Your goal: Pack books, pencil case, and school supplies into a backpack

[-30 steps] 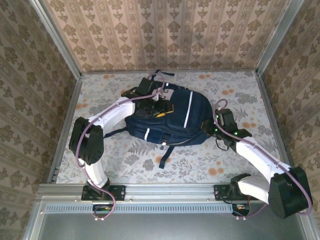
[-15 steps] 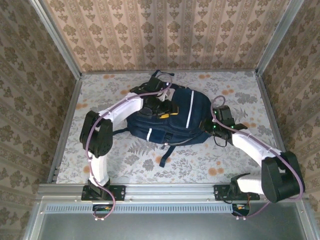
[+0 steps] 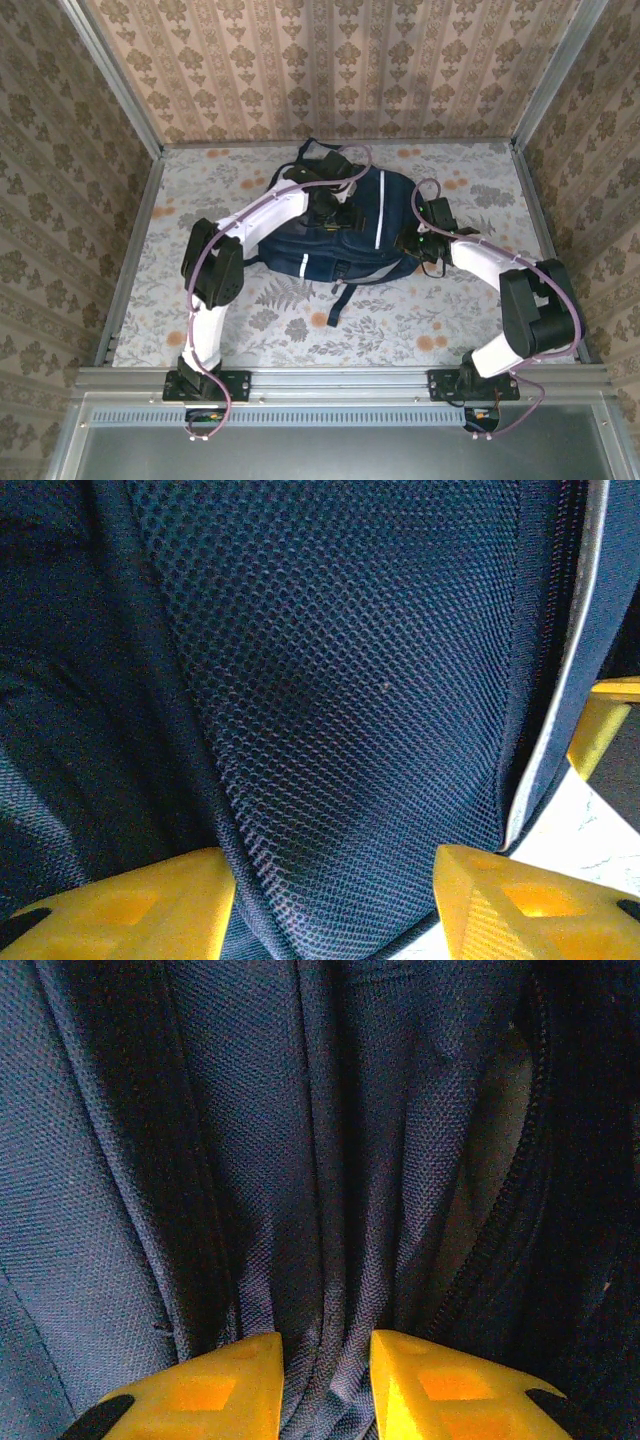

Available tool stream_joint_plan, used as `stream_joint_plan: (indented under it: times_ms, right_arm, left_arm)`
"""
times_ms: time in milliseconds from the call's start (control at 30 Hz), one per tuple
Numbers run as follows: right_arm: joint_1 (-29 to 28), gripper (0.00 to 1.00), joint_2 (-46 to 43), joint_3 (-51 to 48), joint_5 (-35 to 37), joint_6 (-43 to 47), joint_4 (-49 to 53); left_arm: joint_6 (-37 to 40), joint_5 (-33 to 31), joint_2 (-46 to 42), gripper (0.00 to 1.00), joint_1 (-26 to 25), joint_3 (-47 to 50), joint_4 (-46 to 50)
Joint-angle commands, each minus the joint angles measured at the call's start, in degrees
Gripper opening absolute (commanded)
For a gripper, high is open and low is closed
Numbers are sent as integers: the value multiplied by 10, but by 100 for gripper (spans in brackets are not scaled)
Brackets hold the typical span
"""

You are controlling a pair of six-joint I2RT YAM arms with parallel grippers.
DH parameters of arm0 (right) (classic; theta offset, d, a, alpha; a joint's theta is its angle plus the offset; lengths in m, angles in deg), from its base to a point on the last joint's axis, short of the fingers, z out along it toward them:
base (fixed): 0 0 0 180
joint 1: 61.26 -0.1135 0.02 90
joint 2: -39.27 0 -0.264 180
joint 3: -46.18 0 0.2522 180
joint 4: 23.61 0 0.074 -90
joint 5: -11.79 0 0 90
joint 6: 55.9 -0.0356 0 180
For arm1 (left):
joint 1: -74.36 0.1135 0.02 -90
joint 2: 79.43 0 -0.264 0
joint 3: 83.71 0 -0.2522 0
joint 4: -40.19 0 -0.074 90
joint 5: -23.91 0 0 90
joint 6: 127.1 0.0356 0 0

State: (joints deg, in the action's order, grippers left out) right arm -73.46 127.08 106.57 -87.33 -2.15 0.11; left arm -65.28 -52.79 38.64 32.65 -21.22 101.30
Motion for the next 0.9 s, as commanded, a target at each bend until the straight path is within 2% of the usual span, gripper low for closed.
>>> stream_joint_plan:
  times_ms: [0, 133, 300, 400, 433, 467, 533, 567, 600, 733, 867]
  right_arm:
    - [1, 31, 12, 11, -4, 0, 2]
    - [-3, 31, 15, 22, -25, -7, -2]
    - [-12, 31, 31, 42, -50, -15, -6]
    - [-12, 31, 40, 41, -65, -25, -18]
    - [-12, 31, 41, 39, -69, -28, -22]
    - [-12, 31, 42, 37, -73, -29, -25]
    - [-12, 31, 41, 34, -73, -29, -26]
    - [-12, 30, 39, 32, -74, -29, -28]
    - [-12, 30, 35, 30, -73, -28, -27]
    - [-11, 29, 18, 27, -68, -20, -18]
    - [-3, 32, -15, 27, -41, -9, -2]
  left_arm:
    - [13, -64, 18, 57, 18, 31, 72]
    - [-5, -79, 47, 59, -5, -2, 85]
    - [-64, -146, 151, 70, -47, -121, 183]
    - [-105, -158, 198, 75, -48, -137, 209]
    - [-115, -148, 208, 72, -44, -129, 209]
    - [-124, -140, 211, 64, -40, -116, 202]
    - [-135, -106, 199, 29, -29, -60, 153]
    - [-141, -82, 189, 6, -22, -27, 116]
    - [-150, -65, 179, 0, -14, -2, 90]
    - [-157, -42, 131, 0, 8, 44, 36]
    - [-163, -97, 45, 0, 20, 71, 7]
